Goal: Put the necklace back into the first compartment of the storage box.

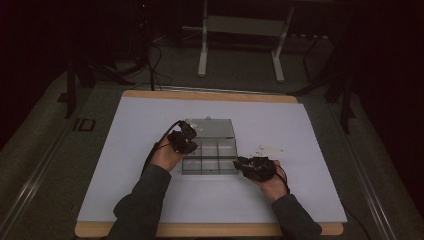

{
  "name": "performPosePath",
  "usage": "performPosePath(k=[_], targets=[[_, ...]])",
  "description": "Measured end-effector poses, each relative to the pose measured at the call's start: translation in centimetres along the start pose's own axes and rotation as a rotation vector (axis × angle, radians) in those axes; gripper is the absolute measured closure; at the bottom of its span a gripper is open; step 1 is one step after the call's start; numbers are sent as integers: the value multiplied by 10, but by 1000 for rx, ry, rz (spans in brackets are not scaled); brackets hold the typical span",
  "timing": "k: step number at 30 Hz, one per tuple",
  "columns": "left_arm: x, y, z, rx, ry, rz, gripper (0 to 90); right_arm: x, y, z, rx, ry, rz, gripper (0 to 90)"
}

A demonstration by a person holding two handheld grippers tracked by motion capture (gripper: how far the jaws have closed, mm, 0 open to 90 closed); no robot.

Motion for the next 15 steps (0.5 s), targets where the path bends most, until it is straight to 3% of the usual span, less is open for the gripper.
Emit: performPosePath(k=[15], targets=[[-1, -6, 3, -25, -8, 0, 860, 0, 0, 0, 0, 3, 1, 684]])
Point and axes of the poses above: each handheld gripper's, and its own axes: y roughly backward along the jaws, z roughly out of its underside, x roughly to its right, the point moved 6 cm from there along -y, roughly forward along the jaws, and after that the axes turned 4 degrees about x, right-handed, at the moved point
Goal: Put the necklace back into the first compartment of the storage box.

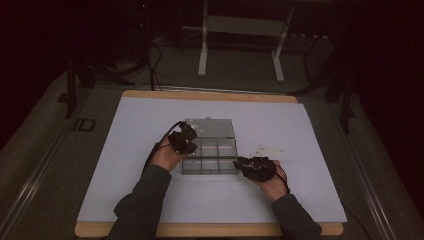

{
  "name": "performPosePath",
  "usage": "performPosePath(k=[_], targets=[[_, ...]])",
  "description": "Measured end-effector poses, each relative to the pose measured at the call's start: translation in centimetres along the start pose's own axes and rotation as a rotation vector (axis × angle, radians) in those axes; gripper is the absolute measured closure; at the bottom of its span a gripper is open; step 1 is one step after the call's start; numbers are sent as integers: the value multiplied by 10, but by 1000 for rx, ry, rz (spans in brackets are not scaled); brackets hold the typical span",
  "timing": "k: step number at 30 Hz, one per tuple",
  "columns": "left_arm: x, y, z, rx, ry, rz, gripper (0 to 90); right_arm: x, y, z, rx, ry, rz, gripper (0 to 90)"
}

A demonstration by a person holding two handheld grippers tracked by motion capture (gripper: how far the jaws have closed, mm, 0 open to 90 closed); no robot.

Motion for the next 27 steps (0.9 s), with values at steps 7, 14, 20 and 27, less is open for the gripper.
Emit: performPosePath(k=[7, 14, 20, 27], targets=[[-1, -5, 4, -20, -3, 1, 859, 0, 0, 0, -1, 0, 0, 684], [-2, -9, 9, -27, 15, 11, 856, 0, 0, 0, 0, 0, 0, 685], [-1, -10, 9, -28, 14, 19, 841, 0, 0, 0, 0, 0, 0, 684], [0, -8, 8, -14, 13, 20, 800, 0, 0, 0, -1, 0, 0, 684]])
Point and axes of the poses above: each handheld gripper's, and its own axes: y roughly backward along the jaws, z roughly out of its underside, x roughly to its right, the point moved 6 cm from there along -y, roughly forward along the jaws, and after that the axes turned 4 degrees about x, right-handed, at the moved point
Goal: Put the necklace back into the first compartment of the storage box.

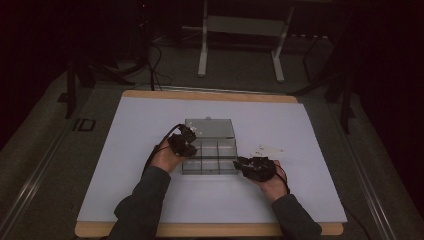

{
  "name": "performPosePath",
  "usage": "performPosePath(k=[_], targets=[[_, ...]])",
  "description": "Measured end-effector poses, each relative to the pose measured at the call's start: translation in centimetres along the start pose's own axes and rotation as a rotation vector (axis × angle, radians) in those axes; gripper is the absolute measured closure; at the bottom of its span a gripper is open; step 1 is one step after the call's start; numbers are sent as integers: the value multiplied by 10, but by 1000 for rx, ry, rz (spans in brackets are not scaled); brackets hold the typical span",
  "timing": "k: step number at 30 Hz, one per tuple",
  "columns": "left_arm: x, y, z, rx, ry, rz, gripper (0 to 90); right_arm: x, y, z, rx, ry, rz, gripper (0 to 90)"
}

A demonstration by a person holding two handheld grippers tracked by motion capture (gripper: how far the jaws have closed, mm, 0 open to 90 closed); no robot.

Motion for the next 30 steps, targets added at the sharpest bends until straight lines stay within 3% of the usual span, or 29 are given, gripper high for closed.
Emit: performPosePath(k=[14, 23, 30], targets=[[-5, 14, 4, 67, 54, -19, 767, 0, 0, 0, 0, -3, -3, 682], [-5, 28, 12, 122, 84, -58, 729, 0, 0, 0, 0, -4, 0, 681], [-5, 41, 20, 186, 147, -65, 714, 0, 0, 0, -1, -6, -1, 681]])
Point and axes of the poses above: each handheld gripper's, and its own axes: y roughly backward along the jaws, z roughly out of its underside, x roughly to its right, the point moved 6 cm from there along -y, roughly forward along the jaws, and after that the axes turned 4 degrees about x, right-handed, at the moved point
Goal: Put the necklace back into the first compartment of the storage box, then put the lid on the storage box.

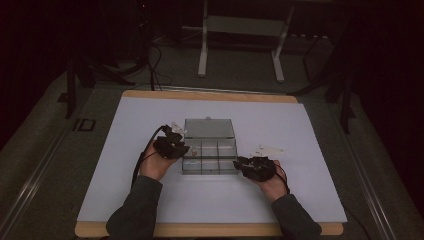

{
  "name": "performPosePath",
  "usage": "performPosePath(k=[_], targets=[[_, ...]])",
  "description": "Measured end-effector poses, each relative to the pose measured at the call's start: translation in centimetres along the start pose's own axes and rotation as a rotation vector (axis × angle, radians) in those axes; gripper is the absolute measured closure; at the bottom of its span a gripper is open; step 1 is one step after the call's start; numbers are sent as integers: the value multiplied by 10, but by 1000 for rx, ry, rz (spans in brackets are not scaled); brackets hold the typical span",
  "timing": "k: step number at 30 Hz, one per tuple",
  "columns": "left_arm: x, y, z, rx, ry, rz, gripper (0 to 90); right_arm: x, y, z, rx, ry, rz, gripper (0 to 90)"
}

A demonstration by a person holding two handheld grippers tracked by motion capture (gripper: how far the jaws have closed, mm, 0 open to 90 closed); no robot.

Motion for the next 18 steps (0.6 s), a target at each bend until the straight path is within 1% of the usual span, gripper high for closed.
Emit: performPosePath(k=[3, 4, 5, 8, 9, 10, 11, 14, 18], targets=[[1, 6, 4, 27, 20, 2, 699, 0, 0, 0, 0, 0, 0, 681], [1, 6, 4, 27, 20, 2, 696, 0, 0, 0, 0, 0, 0, 681], [2, 8, 6, 43, 31, 3, 687, 0, 0, 0, 0, 0, 1, 681], [3, 12, 9, 64, 43, 2, 676, 0, 0, 0, 0, 0, 1, 680], [4, 14, 10, 85, 51, 4, 673, 0, 0, 0, 0, 1, 2, 677], [4, 14, 10, 85, 51, 4, 672, 0, 0, 0, 0, 1, 2, 677], [6, 16, 11, 99, 60, 7, 670, 0, 0, 0, -1, 1, 2, 676], [6, 17, 12, 100, 57, 7, 666, 0, -1, 0, 0, 1, 3, 672], [7, 19, 12, 117, 73, 14, 645, 0, 0, 0, -1, 4, 4, 672]])
Point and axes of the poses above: each handheld gripper's, and its own axes: y roughly backward along the jaws, z roughly out of its underside, x roughly to its right, the point moved 6 cm from there along -y, roughly forward along the jaws, and after that the axes turned 4 degrees about x, right-handed, at the moved point
